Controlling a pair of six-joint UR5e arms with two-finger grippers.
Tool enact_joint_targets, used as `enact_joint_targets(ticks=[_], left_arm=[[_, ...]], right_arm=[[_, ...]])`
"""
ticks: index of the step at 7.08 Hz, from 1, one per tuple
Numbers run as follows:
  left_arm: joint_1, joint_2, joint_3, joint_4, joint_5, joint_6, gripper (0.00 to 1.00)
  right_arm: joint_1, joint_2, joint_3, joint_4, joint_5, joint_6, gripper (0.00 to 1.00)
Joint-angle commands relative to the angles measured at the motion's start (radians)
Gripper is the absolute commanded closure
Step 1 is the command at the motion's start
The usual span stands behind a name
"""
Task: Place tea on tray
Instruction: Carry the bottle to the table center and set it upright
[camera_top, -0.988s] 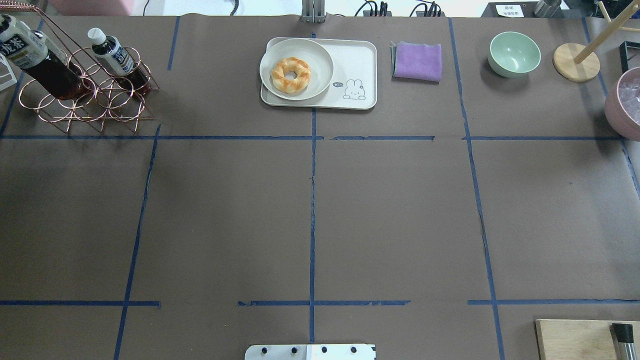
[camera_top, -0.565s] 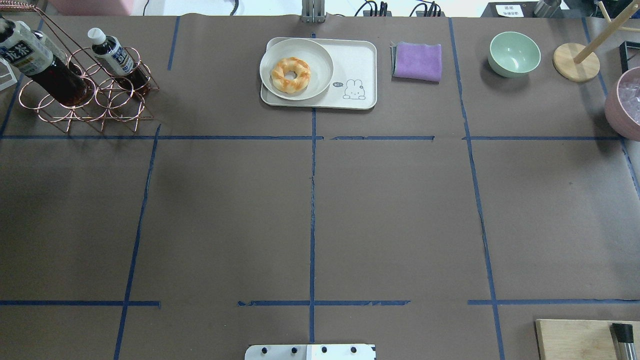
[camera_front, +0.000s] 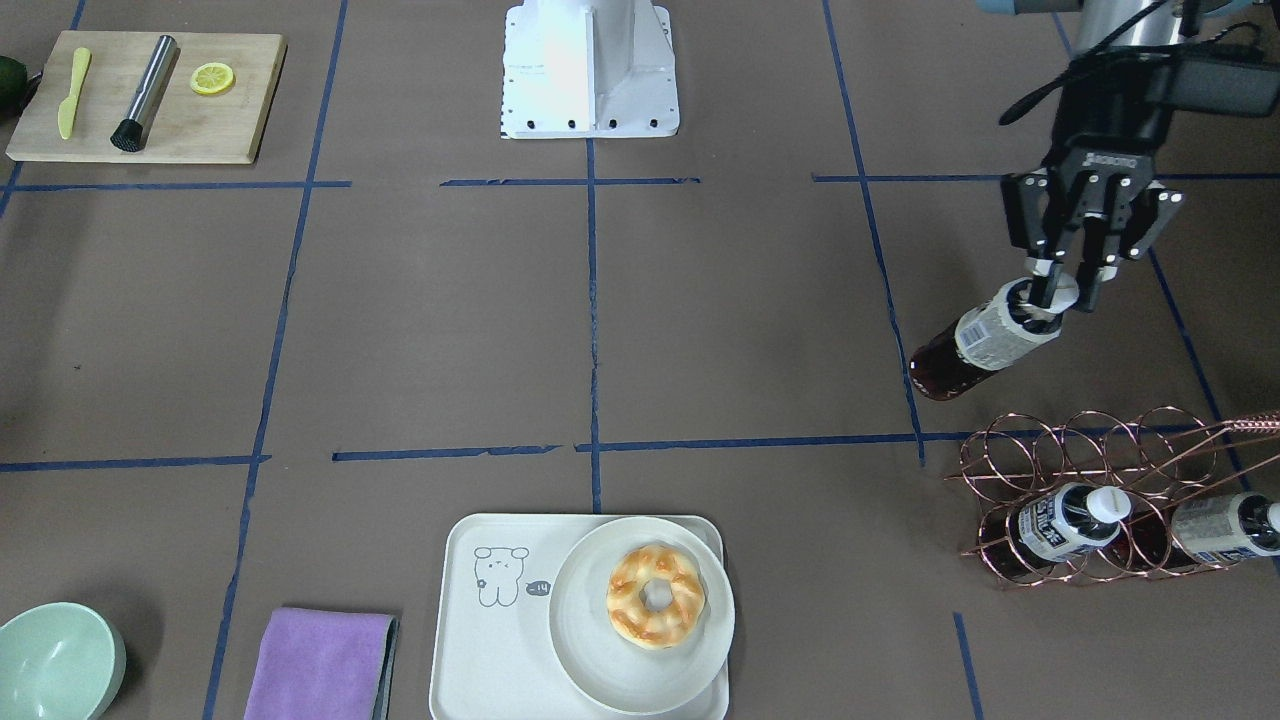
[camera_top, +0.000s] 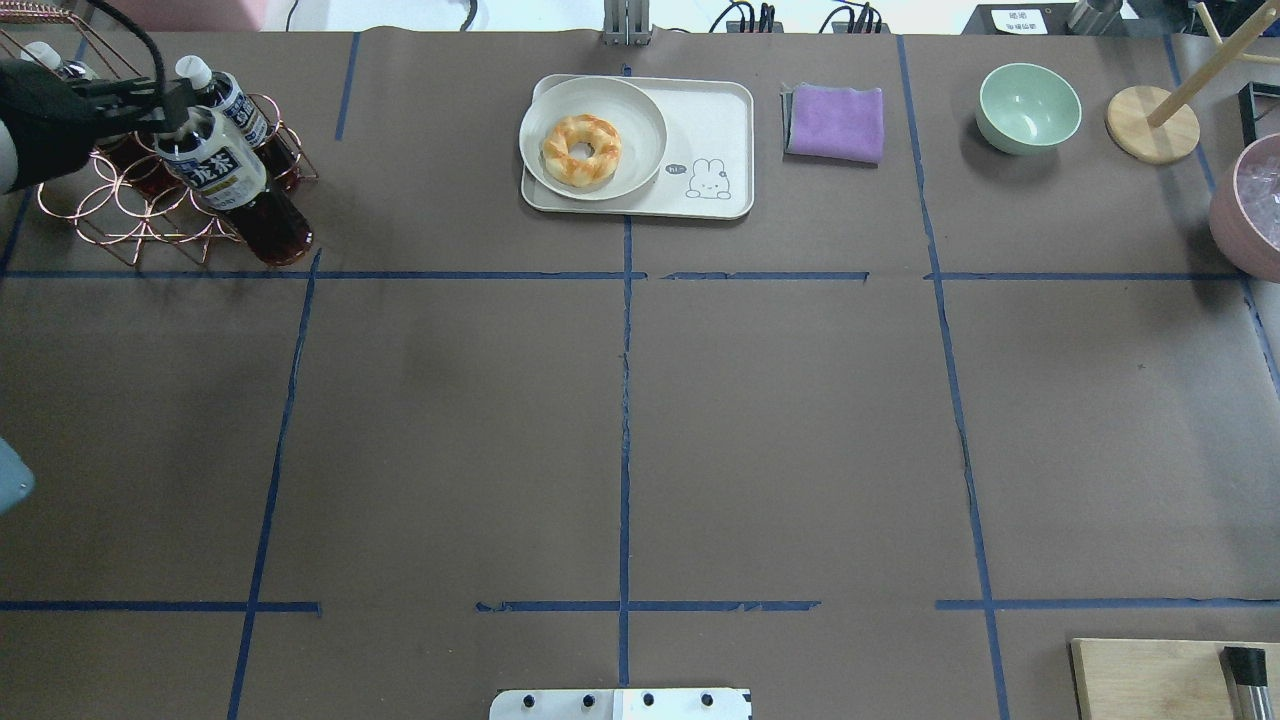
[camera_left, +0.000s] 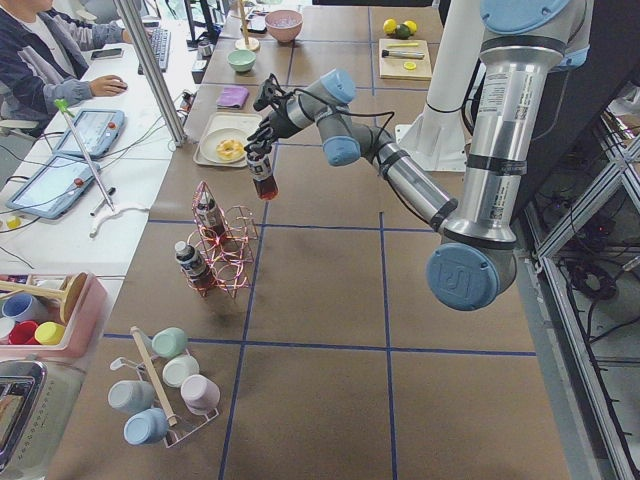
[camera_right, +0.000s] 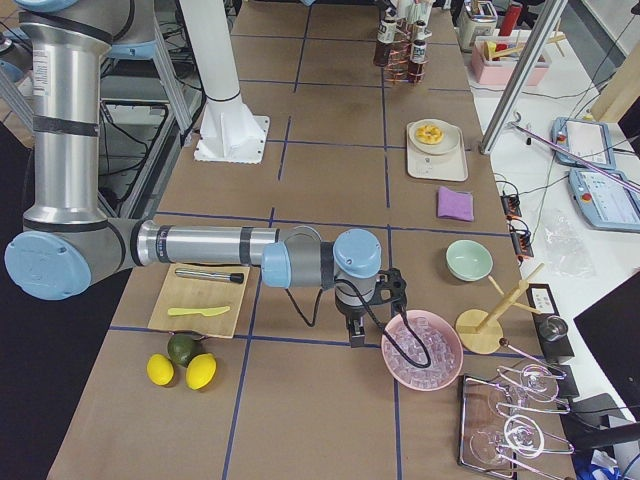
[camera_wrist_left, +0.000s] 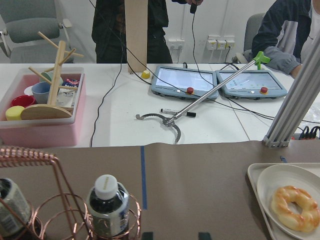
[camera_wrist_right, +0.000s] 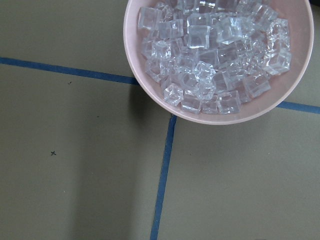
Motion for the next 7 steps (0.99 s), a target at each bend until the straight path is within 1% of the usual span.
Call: enact_joint_targets(ticks=[1,2,3,4,5,6,7], left_arm=[[0.152,-0.191,-0.003,0.248,0.174,-0.112,1.00],[0.268,-0.283,0.009,0.365,0.302,-0.156,1.00],[0.328,-0.324,0.030,0.411,0.367,-0.196,1.00],[0.372,-0.370,0.085,0.421,0.422,-0.242,1.00],[0.419,-0.444,0.169,0.421,0.488,-0.281,1.00],[0.451,-0.502,0.235,0.421,0.497,-0.345,1.00],[0.475,-0.580,0.327,0.421,0.535,-0.399,1.00]], right_arm=[[0.000,-0.001,-0.001,0.000,0.000,0.000,0.00],[0.000,-0.001,-0.001,0.000,0.000,0.002,0.00],[0.000,0.000,-0.001,0.000,0.000,0.002,0.00],[0.000,0.000,0.000,0.000,0.000,0.002,0.00],[0.000,0.000,-0.001,0.000,0.000,0.003,0.00],[0.000,0.000,-0.001,0.002,-0.002,0.017,0.00],[0.000,0.000,-0.001,0.002,-0.002,0.017,0.00]])
